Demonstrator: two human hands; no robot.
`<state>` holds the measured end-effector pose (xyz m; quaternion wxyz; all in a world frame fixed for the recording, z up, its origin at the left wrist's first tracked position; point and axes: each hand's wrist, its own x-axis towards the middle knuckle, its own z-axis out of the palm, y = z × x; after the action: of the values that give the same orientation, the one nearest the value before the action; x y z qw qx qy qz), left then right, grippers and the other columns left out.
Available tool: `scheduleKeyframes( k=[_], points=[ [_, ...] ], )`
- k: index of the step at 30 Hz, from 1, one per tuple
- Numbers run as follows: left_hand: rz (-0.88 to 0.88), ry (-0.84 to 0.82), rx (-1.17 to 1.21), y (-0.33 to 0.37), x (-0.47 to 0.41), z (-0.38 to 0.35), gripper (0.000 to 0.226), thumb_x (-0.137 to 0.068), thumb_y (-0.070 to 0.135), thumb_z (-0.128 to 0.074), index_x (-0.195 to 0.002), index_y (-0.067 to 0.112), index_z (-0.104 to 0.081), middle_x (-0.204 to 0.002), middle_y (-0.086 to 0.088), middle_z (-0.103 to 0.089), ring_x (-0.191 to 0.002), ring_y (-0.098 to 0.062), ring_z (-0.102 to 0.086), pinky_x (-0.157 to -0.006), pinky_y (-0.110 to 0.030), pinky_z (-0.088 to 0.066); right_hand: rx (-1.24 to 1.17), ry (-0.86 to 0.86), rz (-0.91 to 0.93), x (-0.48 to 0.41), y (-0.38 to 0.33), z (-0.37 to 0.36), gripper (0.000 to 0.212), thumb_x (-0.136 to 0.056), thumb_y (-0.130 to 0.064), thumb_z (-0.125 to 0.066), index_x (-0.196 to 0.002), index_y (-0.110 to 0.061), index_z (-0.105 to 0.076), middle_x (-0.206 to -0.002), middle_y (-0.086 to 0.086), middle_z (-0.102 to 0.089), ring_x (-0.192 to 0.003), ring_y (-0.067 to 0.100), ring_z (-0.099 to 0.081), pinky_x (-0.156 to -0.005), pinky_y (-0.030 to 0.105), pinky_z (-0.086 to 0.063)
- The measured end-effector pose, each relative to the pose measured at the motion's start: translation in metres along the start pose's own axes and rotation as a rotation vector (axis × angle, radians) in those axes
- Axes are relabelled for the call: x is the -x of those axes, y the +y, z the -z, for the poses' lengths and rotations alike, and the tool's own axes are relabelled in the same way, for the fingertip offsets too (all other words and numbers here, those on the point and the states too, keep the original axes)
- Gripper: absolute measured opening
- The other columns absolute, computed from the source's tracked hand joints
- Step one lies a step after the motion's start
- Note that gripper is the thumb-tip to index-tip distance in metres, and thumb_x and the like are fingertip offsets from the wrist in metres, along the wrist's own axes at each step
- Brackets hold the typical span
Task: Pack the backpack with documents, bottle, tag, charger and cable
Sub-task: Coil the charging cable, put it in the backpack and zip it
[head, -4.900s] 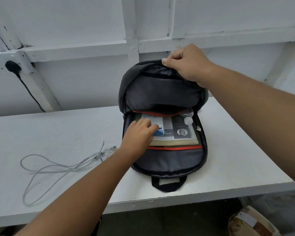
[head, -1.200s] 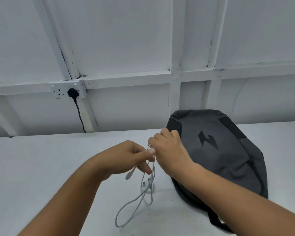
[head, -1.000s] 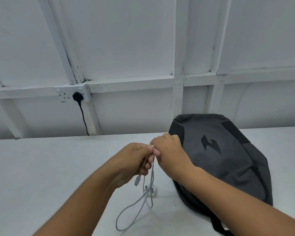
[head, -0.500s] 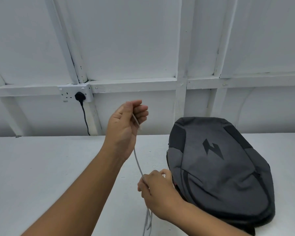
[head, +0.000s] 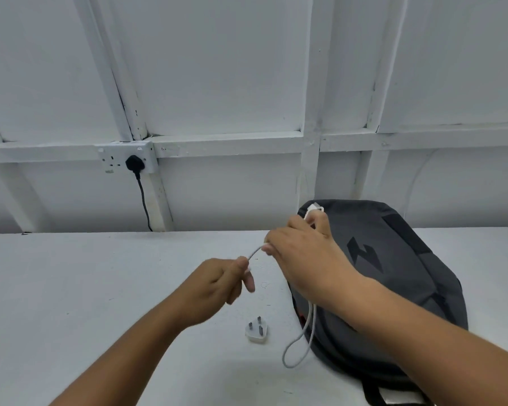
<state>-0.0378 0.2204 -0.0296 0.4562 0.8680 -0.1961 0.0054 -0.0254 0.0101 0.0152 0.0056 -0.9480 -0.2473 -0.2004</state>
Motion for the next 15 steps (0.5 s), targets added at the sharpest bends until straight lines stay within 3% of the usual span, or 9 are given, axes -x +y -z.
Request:
scheduleKeyframes(
  k=[5, 9, 13, 15],
  points=[
    [0.056, 0.086, 0.520, 0.033, 0.004, -0.005, 0.041, -0.100, 0.038, -0.039, -0.072, 0.023, -0.064, -0.056, 0.004, -0.036, -0.052, -0.014, -0.028, -0.052, -0.026, -0.029, -0.086, -0.012, 0.018, -0.018, 0.001, -0.024, 0.026, -0.108, -0.026, -0.031, -0.094, -0.028, -0.053, -0.087, -0.012, -0.056, -0.090, 0.014, -0.047, -0.109, 0.044, -0.014],
    [-0.120, 0.061, 0.816, 0.059, -0.007, 0.010, 0.040, -0.101, 0.024, -0.033, -0.085, 0.016, -0.069, -0.063, 0.001, -0.044, -0.055, -0.014, -0.035, -0.055, -0.024, -0.039, -0.341, -0.049, -0.040, -0.013, -0.019, -0.046, 0.029, -0.105, -0.020, -0.033, -0.085, -0.031, -0.050, -0.077, -0.015, -0.047, -0.084, 0.006, -0.034, -0.105, 0.042, -0.019],
    [-0.272, 0.111, 0.874, 0.070, -0.025, 0.029, 0.040, -0.109, 0.025, -0.033, -0.094, 0.018, -0.070, -0.071, 0.004, -0.051, -0.062, -0.012, -0.044, -0.062, -0.024, -0.044, -0.543, -0.066, -0.090, 0.003, -0.046, -0.058, 0.037, -0.107, -0.024, -0.030, -0.083, -0.031, -0.056, -0.079, -0.015, -0.058, -0.090, 0.006, -0.045, -0.103, 0.036, -0.018],
    [-0.285, 0.183, 0.855, 0.070, -0.032, 0.030, 0.034, -0.108, 0.027, -0.042, -0.094, 0.019, -0.072, -0.073, 0.003, -0.057, -0.065, -0.012, -0.050, -0.066, -0.024, -0.047, -0.644, -0.041, -0.099, 0.010, -0.059, -0.059, 0.033, -0.106, -0.027, -0.033, -0.081, -0.031, -0.055, -0.079, -0.014, -0.059, -0.102, -0.001, -0.040, -0.099, 0.028, -0.014]
  ],
)
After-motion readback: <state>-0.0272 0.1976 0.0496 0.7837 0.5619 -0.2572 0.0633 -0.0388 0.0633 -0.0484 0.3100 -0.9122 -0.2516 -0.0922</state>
